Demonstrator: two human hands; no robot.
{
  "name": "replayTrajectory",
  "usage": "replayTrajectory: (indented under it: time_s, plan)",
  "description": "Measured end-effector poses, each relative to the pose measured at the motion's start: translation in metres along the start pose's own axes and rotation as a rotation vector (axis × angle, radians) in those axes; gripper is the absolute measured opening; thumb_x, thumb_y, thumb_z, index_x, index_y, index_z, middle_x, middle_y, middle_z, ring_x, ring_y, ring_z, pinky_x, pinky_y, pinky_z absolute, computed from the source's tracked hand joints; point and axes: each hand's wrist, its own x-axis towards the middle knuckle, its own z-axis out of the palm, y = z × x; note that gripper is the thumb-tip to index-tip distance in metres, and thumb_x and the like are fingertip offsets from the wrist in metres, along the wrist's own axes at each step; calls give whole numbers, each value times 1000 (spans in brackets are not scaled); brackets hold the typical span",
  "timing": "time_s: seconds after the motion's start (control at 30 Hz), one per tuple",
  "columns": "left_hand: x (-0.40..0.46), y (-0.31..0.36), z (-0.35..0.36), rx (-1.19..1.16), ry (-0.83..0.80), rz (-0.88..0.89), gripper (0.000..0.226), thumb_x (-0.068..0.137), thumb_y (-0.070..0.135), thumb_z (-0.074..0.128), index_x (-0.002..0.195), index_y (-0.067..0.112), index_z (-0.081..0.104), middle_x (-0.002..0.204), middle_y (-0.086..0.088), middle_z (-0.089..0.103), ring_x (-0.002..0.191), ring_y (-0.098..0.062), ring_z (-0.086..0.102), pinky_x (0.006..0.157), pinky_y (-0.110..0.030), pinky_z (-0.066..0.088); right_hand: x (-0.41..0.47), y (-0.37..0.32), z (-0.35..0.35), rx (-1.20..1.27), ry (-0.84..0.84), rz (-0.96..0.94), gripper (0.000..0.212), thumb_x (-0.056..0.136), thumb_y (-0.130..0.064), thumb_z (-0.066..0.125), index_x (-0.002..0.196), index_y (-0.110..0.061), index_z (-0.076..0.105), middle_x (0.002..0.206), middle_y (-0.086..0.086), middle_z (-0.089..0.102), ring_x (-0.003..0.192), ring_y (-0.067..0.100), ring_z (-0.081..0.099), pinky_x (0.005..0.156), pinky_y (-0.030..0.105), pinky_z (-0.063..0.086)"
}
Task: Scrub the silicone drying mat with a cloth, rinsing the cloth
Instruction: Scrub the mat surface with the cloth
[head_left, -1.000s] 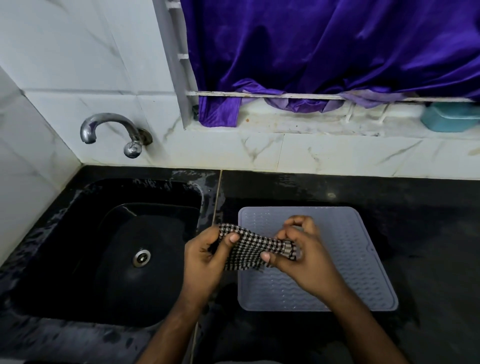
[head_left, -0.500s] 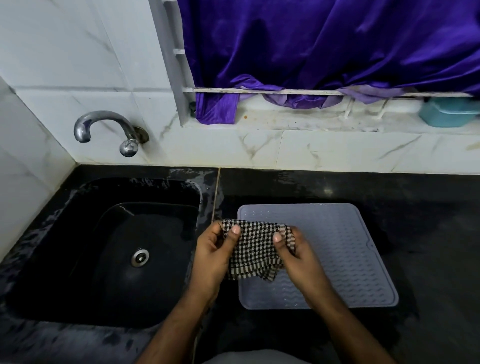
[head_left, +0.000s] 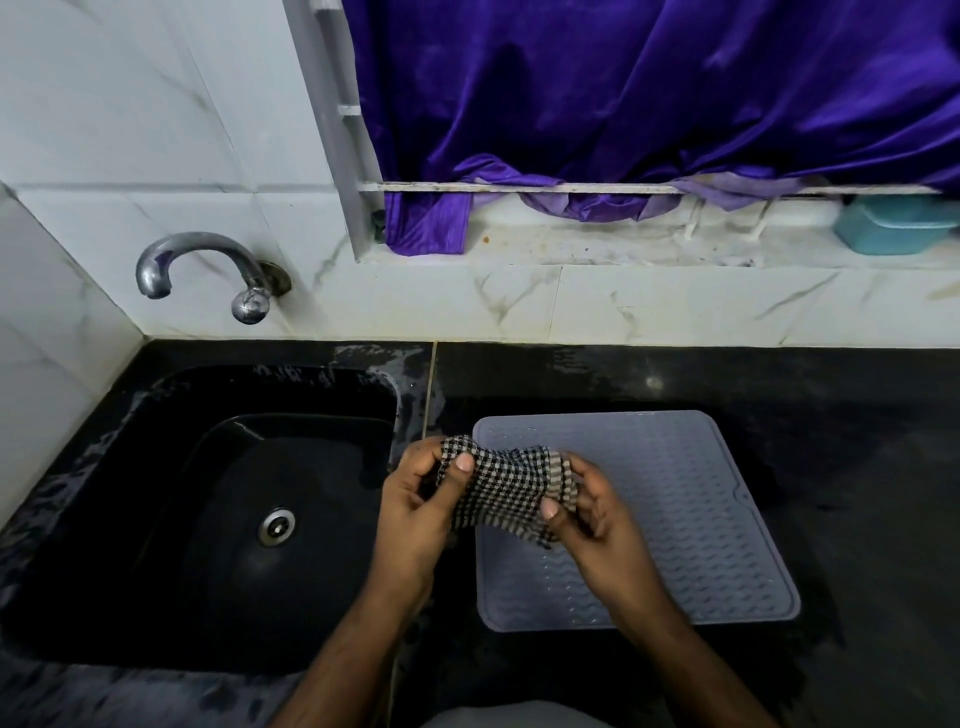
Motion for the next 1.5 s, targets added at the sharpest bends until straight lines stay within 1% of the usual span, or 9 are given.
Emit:
replayTrajectory:
  time_s: [0.17, 0.4, 0.53, 0.77, 0.9, 1.03, 1.2, 1.37, 1.5]
  plan:
    - [2, 1, -2, 169, -58, 123, 15, 87, 23, 77, 94, 10, 77, 125, -8, 49, 121, -14, 53, 99, -26, 48, 4, -1, 3, 221, 1, 31, 45, 92, -22, 64, 131, -29, 43, 111, 12, 73, 104, 26, 70, 87, 34, 57]
    - [-4, -9, -17, 259, -85, 207, 12, 79, 9, 79, 90, 5, 80, 140, -1, 46, 105, 0, 60, 87, -17, 52, 18, -7, 0, 114, 113, -64, 37, 89, -5, 71, 120, -25, 68, 113, 1, 74, 105, 20, 70, 83, 30, 59]
    - [-5, -17, -22, 148, -132, 141, 20, 86, 1, 73, 105, 4, 79, 140, -2, 61, 126, -9, 60, 97, -26, 54, 25, -12, -5, -289, 86, -176, 47, 90, -9, 71, 132, -29, 62, 128, -13, 65, 118, 4, 60, 99, 32, 52]
    - [22, -9, -15, 36, -63, 83, 15, 89, 7, 70, 100, 14, 80, 99, -8, 79, 94, -22, 75, 79, -26, 58, 64, -24, -3, -718, 103, -402, 26, 87, -22, 76, 112, -19, 68, 109, -1, 49, 104, 14, 54, 90, 29, 50]
    - [36, 0, -15, -52, 2, 130, 17, 91, 18, 67, 98, 8, 79, 93, -4, 79, 87, -11, 74, 76, -19, 55, 77, -27, -3, -470, -12, -350, 19, 85, -18, 78, 97, -19, 64, 107, 3, 50, 104, 9, 54, 94, 20, 42]
    - [38, -4, -16, -93, -14, 124, 20, 92, 18, 68, 97, 1, 78, 91, -10, 78, 85, -14, 73, 74, -22, 56, 71, -23, 6, -124, -103, -137, 18, 93, -32, 64, 102, -19, 54, 89, 10, 63, 80, 17, 63, 65, 36, 53]
    - [26, -22, -24, -62, 11, 58, 18, 93, 19, 71, 101, 4, 77, 97, -15, 77, 89, -24, 73, 76, -29, 58, 57, -6, 21, -85, 17, -28, 15, 96, -27, 65, 110, -27, 57, 104, 4, 68, 99, 23, 67, 86, 54, 56]
    - [0, -45, -33, 157, -11, 90, 14, 101, 27, 65, 109, 20, 74, 103, -2, 77, 97, -21, 73, 83, -34, 60, 32, 11, 23, -34, 0, 126, 30, 93, -26, 69, 118, -37, 57, 110, -2, 71, 102, 17, 69, 86, 48, 59]
    - [-20, -56, -35, 259, -99, -6, 27, 100, 32, 64, 126, 29, 61, 103, 5, 74, 75, -16, 75, 47, -33, 57, 12, 24, 19, 36, 27, 186, 40, 91, -16, 71, 124, -33, 55, 110, -4, 71, 103, 15, 69, 82, 39, 61]
